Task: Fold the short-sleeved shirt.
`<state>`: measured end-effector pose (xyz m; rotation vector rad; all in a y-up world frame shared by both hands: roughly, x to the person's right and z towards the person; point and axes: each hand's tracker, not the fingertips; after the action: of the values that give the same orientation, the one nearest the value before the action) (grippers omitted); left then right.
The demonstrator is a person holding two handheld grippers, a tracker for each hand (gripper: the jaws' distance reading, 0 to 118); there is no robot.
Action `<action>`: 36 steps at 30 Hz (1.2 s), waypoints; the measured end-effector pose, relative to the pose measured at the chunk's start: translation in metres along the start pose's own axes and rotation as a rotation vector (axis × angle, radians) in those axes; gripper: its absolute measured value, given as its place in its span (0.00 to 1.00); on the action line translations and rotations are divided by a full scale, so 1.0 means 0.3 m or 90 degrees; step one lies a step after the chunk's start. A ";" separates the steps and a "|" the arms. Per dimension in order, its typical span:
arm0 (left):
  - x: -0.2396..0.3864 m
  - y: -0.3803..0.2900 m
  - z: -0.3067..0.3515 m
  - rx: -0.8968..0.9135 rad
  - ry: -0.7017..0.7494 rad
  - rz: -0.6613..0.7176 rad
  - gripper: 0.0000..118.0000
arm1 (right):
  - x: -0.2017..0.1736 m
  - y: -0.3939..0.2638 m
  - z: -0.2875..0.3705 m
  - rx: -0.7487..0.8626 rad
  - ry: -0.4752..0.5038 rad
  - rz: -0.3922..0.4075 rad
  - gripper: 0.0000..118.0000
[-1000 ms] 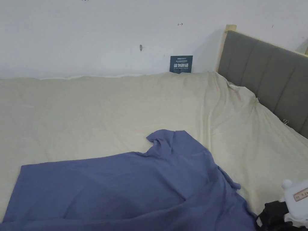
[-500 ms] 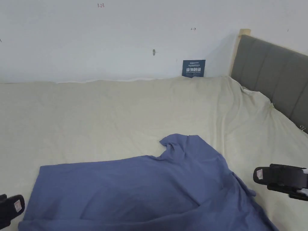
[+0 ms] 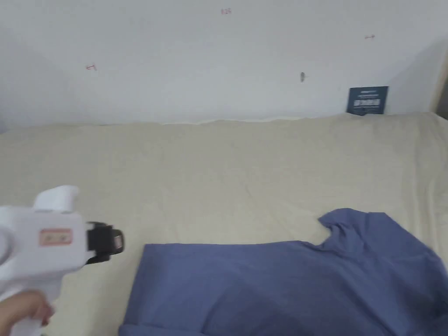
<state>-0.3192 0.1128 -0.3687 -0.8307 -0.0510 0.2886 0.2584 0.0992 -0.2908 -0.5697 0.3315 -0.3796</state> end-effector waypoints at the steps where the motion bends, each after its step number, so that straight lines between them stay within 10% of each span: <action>1: -0.012 0.048 -0.071 -0.044 0.001 -0.002 0.00 | 0.000 0.003 -0.024 -0.008 0.004 -0.006 0.03; 5: -0.018 0.178 -0.346 -0.147 0.049 -0.023 0.05 | 0.002 0.001 -0.135 -0.045 0.013 -0.021 0.03; 8: -0.045 0.227 -0.502 -0.193 0.054 -0.044 0.92 | 0.009 -0.009 -0.195 -0.066 0.006 -0.015 0.03; 9: -0.052 0.239 -0.554 -0.207 0.065 -0.047 1.00 | 0.015 -0.012 -0.213 -0.075 0.005 -0.015 0.03; 21: -0.087 0.213 -0.765 -0.295 0.106 -0.054 0.97 | 0.033 -0.029 -0.354 -0.137 0.008 -0.010 0.03; 26: 0.032 0.172 -0.717 -0.267 0.114 -0.185 0.06 | 0.030 -0.047 -0.365 -0.151 0.007 -0.010 0.03; 36: 0.015 0.196 -0.648 -0.221 0.110 -0.140 0.05 | 0.105 0.265 -0.438 -0.053 -0.037 0.013 0.03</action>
<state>-0.2982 0.0115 -0.5433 -1.1821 -0.0310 -0.0027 0.2534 0.0872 -0.4470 -0.6572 0.2979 -0.3307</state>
